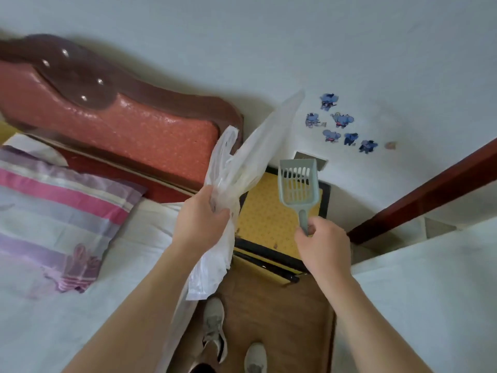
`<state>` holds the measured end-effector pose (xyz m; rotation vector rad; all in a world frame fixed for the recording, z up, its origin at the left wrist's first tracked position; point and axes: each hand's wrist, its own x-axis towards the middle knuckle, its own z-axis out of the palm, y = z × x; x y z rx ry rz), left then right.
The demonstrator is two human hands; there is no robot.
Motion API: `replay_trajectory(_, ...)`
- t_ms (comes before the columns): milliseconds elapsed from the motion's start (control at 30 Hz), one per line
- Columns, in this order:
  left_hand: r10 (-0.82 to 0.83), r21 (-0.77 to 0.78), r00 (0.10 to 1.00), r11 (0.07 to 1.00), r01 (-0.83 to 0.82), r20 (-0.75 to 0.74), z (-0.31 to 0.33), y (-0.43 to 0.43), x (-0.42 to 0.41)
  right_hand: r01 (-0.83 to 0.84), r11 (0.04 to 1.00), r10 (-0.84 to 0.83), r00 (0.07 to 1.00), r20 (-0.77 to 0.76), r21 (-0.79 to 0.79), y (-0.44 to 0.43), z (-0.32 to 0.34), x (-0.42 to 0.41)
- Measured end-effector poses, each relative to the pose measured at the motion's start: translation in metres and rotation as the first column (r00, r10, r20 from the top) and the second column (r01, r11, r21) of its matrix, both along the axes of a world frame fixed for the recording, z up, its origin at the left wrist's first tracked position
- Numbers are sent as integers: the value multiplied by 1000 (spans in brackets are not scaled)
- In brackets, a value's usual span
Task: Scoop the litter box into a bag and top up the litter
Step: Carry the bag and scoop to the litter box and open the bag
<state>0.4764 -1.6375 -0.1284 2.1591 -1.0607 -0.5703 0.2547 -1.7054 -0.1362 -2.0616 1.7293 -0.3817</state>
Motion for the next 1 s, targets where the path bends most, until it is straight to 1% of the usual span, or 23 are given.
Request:
replay_trajectory(267,238,-56,971,970,-237,18,51,113,20,-260,965,260,966,-19,-31,59,51,46)
replay_trajectory(400,380,-76,924,923,-376,46,62,180,47,-370,928,370,929,9,-40,101,70,89)
replay_trajectory(533,503,-112,864,860,-497,22,69,261,72,-463,885,465,884,49,-53,160,78,138)
replay_trajectory(667,620,-118,784,781,-614,26,72,352,92,-583,807,588,808,39,-88,234,90,182)
replay_trajectory(800,728,-130,685,679,-722,-1,79,440,104,-680,723,688,723,51,-123,305,94,218)
replay_trajectory(900,798,-159,602,597,-787,17,84,496,109,-762,638,770,632,93,-109,350,98,243)
replay_trajectory(1000,869,-180,494,487,-854,7,89,547,110,-833,539,842,529,108,-123,393,104,269)
